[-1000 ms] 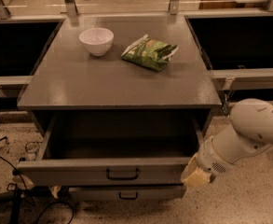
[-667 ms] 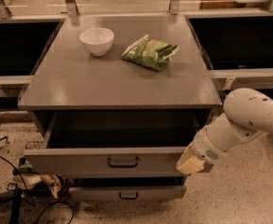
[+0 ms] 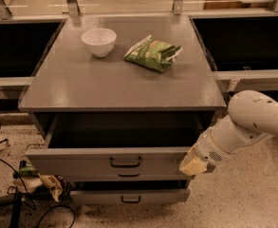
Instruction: Close top drawer
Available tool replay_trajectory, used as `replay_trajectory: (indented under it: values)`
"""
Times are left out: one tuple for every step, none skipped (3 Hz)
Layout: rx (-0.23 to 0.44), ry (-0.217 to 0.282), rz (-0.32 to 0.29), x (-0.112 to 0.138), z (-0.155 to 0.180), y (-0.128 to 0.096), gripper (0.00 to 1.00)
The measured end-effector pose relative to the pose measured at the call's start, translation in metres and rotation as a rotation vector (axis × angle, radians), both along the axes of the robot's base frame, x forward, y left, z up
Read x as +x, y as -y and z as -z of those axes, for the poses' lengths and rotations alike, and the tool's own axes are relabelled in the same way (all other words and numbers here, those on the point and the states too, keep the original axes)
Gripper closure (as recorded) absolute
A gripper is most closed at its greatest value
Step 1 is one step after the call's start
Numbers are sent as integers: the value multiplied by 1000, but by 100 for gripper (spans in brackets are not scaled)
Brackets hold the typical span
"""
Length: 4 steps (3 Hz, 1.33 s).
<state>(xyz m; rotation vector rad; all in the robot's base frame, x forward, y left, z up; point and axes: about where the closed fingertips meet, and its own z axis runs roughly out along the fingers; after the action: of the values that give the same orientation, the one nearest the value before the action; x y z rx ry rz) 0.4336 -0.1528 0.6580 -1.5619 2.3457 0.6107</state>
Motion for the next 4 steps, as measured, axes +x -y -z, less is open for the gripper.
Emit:
replay_trajectory:
  values:
    - [10,8,10,20,1,-9,100]
    - [16,32,20,62,1,-31,100]
    - [12,28,21,63,3,-31,100]
    - [3,43,40,72,1,-31,100]
